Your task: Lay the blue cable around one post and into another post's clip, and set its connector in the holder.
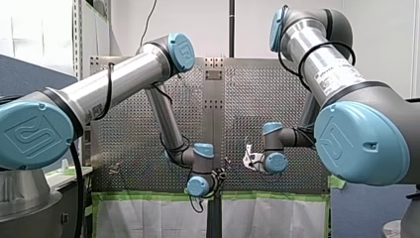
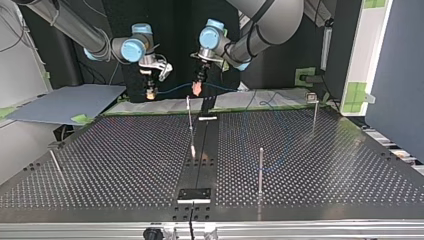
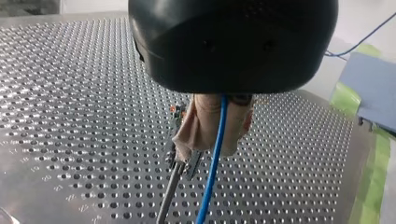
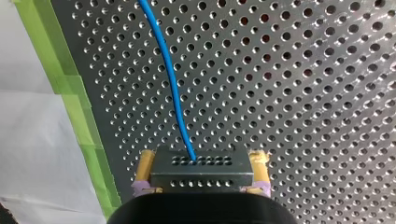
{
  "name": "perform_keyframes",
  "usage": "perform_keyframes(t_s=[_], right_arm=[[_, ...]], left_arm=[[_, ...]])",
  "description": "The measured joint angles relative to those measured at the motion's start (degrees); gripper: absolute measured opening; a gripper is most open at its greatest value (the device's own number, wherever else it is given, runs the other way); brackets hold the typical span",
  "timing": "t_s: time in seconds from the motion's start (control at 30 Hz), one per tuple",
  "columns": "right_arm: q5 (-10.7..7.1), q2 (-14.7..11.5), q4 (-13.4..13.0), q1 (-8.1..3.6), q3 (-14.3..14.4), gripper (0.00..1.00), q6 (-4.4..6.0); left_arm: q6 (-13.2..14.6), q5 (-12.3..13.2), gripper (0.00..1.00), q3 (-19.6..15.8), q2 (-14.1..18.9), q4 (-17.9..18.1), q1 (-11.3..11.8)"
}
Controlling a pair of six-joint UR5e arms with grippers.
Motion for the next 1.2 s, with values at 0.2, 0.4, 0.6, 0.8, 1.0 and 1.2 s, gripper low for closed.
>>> perform_keyframes(t_s=[0.2, 0.4, 0.6, 0.8, 1.0, 1.2], right_arm=[[-0.30, 0.10, 0.35, -0.79, -0.69, 0.00, 0.58], [-0.67, 0.15, 0.44, -1.67, -1.05, 0.00, 1.04], [-1.37, 0.25, -0.07, -2.55, -1.16, 0.00, 1.63], [-1.93, 0.39, -0.12, -3.20, -1.50, 0.00, 2.07], [-2.52, 0.46, 0.05, -3.62, -1.94, 0.00, 2.55], [-2.74, 0.67, 0.50, -3.87, -2.53, 0.00, 2.79]], left_arm=[[0.61, -0.43, 0.00, 1.35, -0.03, -0.89, 0.34], [1.34, -2.22, 0.00, 2.56, -0.01, -2.04, 0.65], [2.12, -3.54, 0.00, 2.92, -0.05, -2.50, 1.01], [2.27, -3.26, 0.00, 3.76, -0.06, -2.56, 1.63], [2.33, -2.62, 0.00, 4.59, -0.41, -2.81, 2.09], [2.22, -1.74, 0.00, 5.89, -1.80, -3.73, 2.54]])
